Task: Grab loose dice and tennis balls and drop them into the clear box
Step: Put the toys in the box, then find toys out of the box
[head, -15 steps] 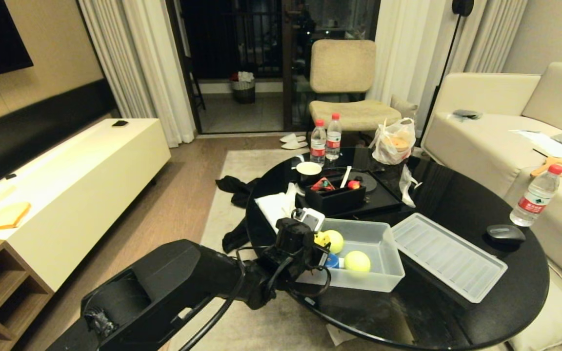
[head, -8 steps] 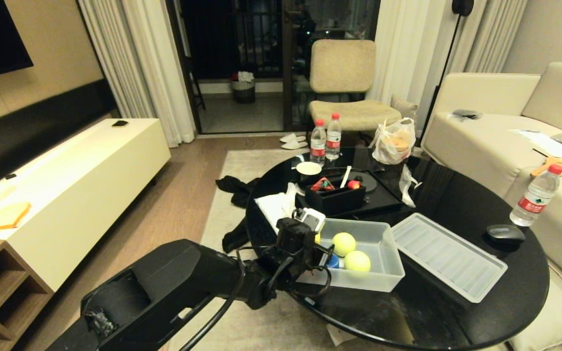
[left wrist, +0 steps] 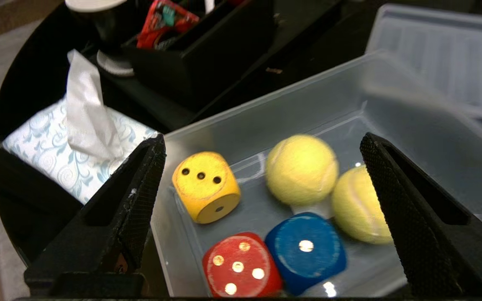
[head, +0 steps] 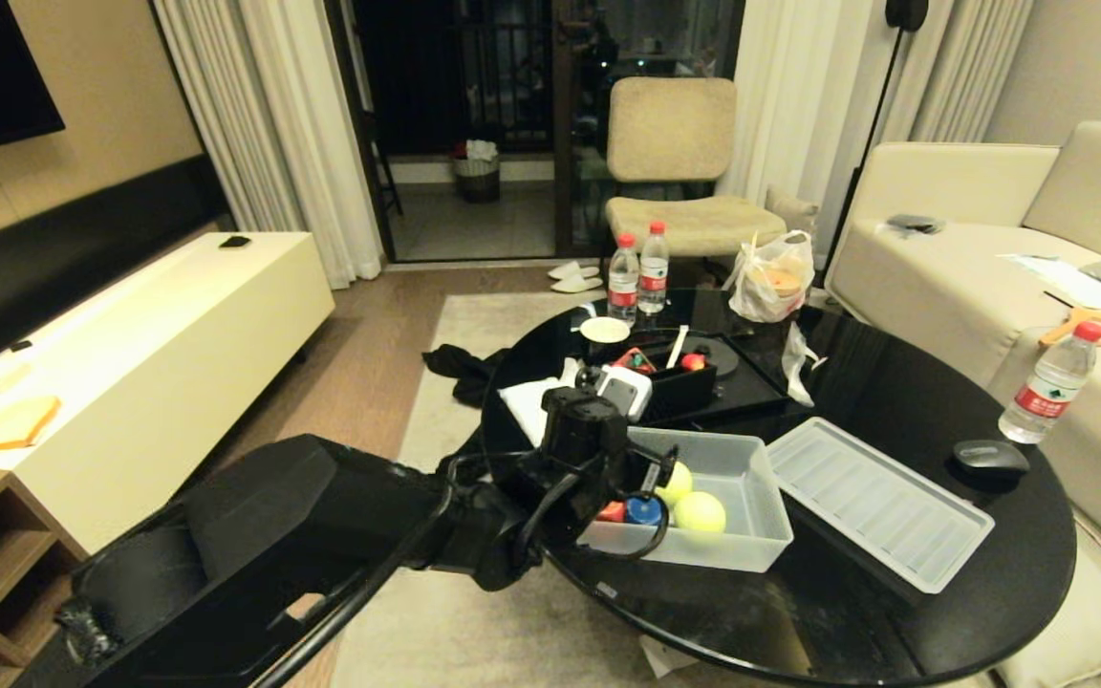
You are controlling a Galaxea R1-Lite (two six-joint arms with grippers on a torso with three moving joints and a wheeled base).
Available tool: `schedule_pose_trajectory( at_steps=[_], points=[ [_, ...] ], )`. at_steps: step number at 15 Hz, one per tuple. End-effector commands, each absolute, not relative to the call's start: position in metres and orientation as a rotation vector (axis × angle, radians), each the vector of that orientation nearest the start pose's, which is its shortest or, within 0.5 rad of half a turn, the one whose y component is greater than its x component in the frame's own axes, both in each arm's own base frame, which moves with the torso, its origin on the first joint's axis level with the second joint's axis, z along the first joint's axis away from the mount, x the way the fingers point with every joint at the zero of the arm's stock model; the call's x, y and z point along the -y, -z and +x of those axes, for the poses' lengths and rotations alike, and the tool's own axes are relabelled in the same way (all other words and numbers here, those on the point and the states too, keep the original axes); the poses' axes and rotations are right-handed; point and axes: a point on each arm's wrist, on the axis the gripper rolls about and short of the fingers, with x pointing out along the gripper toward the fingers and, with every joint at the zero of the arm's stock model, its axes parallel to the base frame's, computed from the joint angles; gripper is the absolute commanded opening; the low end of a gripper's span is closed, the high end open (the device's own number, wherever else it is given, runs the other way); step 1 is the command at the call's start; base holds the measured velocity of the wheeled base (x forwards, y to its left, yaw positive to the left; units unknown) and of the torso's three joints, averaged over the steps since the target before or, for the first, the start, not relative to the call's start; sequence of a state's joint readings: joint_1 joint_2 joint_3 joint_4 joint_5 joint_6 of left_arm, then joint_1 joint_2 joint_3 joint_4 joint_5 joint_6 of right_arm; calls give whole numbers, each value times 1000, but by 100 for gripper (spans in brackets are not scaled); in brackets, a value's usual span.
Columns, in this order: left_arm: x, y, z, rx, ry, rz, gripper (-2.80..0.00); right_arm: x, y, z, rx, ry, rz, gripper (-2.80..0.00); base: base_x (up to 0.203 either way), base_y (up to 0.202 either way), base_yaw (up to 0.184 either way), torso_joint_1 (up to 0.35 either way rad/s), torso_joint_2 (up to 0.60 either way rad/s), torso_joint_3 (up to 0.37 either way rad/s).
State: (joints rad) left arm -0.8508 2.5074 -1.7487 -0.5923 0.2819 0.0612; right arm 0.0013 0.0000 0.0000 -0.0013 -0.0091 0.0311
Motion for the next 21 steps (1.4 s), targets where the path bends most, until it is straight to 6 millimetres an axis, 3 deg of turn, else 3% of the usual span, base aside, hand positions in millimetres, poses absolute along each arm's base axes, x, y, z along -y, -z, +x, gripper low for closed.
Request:
schedule_pose_trajectory(
  at_steps=[1, 2, 6, 9, 13, 18, 21],
  points=[
    [376, -143, 333, -64, 576, 112, 0, 0, -76, -23, 0, 8, 31, -280, 0, 0, 0, 0, 0, 0],
    [371, -153, 330, -53, 575, 104, -280, 0, -76, -23, 2, 8, 31, -280, 0, 0, 0, 0, 0, 0],
    [325, -200, 321, -26, 522, 82, -280, 0, -76, -23, 1, 8, 31, -280, 0, 0, 0, 0, 0, 0],
    [261, -223, 324, -36, 417, 59, -280, 0, -76, -23, 1, 8, 31, -280, 0, 0, 0, 0, 0, 0],
    [177, -254, 305, -19, 295, -8, -280, 0, -76, -23, 0, 8, 31, -280, 0, 0, 0, 0, 0, 0],
    [86, -257, 261, -33, 190, -39, -280, 0, -76, -23, 1, 8, 31, -280, 0, 0, 0, 0, 0, 0],
    [50, -240, 217, -70, 164, -54, -280, 0, -76, -23, 3, 8, 30, -280, 0, 0, 0, 0, 0, 0]
  ],
)
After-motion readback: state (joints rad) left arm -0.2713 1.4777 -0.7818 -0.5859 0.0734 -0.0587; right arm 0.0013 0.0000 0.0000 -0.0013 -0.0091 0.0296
